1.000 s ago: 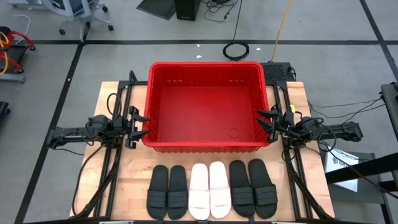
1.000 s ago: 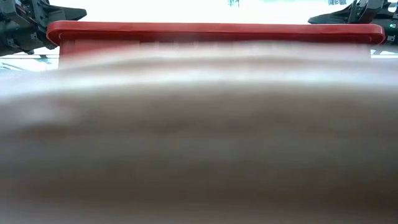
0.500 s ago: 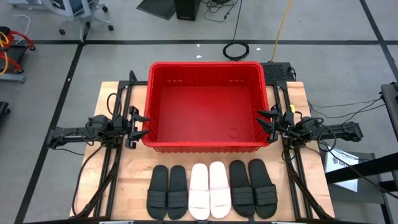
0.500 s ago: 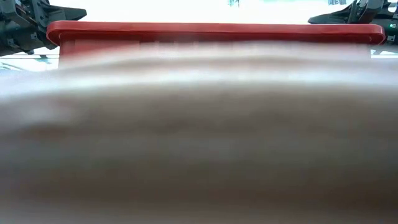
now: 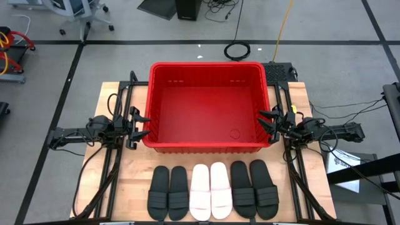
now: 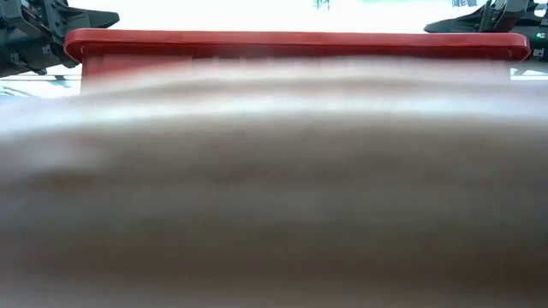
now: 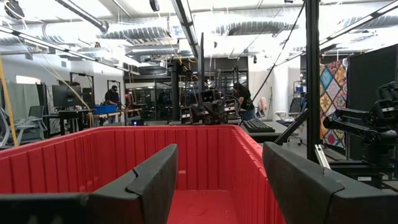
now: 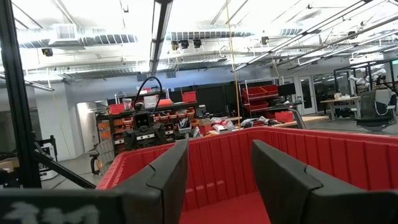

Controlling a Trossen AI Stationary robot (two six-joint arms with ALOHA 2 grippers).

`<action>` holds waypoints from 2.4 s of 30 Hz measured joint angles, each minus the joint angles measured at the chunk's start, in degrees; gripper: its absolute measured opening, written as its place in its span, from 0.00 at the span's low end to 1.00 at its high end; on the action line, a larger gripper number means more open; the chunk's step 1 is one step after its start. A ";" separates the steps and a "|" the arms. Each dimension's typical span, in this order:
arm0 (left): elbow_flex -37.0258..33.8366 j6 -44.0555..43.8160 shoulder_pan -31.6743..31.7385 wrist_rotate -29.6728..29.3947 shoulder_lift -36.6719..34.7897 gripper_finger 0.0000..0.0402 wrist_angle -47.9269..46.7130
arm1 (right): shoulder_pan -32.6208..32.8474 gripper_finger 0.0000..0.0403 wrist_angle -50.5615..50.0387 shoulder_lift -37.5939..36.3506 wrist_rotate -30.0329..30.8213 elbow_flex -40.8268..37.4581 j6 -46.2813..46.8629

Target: Pick and place slides into bin

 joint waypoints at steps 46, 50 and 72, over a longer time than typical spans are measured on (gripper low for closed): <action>0.01 -0.28 -0.01 -1.41 0.00 0.60 3.26 | -0.02 0.41 0.00 0.00 0.07 0.00 3.23; -0.01 -0.98 -0.01 -1.75 0.00 0.60 4.29 | -0.02 0.41 0.59 0.01 0.05 0.00 3.38; 0.01 -8.98 0.01 -11.25 0.00 0.60 9.14 | 0.00 0.41 4.84 0.04 0.01 0.00 4.58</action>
